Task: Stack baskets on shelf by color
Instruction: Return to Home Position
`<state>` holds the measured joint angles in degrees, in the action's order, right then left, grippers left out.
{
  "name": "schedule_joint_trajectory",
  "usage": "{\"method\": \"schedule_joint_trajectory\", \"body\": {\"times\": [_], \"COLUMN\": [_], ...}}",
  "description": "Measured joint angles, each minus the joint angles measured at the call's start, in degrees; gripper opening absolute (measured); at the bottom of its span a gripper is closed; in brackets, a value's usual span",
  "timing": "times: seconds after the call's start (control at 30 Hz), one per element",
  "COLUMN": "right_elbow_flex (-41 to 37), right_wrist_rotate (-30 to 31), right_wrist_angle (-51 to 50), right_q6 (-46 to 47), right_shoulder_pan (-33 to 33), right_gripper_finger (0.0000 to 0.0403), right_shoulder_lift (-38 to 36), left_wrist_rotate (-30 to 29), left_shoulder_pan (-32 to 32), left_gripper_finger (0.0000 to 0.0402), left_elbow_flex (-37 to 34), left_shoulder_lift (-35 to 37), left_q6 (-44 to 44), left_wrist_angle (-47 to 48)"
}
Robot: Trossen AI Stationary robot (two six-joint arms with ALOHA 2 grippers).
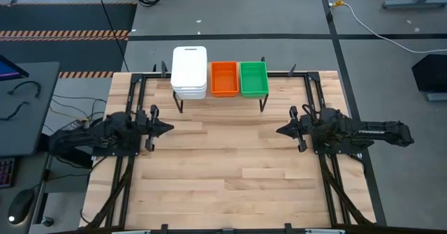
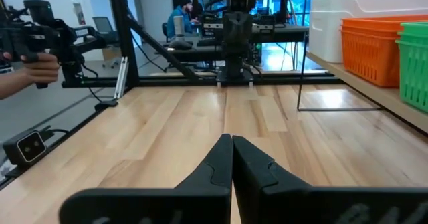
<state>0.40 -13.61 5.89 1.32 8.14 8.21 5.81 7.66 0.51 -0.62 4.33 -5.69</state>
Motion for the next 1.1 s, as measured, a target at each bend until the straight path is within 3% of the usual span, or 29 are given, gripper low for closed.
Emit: {"method": "schedule_joint_trajectory", "body": {"times": [0.23,0.57,1.1], "right_elbow_flex": [0.0,0.0,0.0], "right_wrist_rotate": [0.2,4.9,5.0], "right_wrist_angle": [0.0,-3.7,-3.3], "right_q6": [0.4,0.5,0.6], "right_shoulder_pan": [0.0,0.0,0.0], "right_gripper_finger": [0.0007,0.0008,0.0012], "right_shoulder_lift": [0.0,0.0,0.0], "left_wrist_rotate": [3.7,0.0,-0.1], "left_shoulder_pan": [0.2,0.2,0.2], "left_gripper_finger": [0.0002,0.0013,0.0029], "left_elbow_flex": [0.0,0.0,-0.1], "left_shoulder_lift": [0.0,-0.7,-0.9], "left_q6": [-1.0,0.0,1.8], "left_wrist_angle": [-2.8,3.2,2.9]}}
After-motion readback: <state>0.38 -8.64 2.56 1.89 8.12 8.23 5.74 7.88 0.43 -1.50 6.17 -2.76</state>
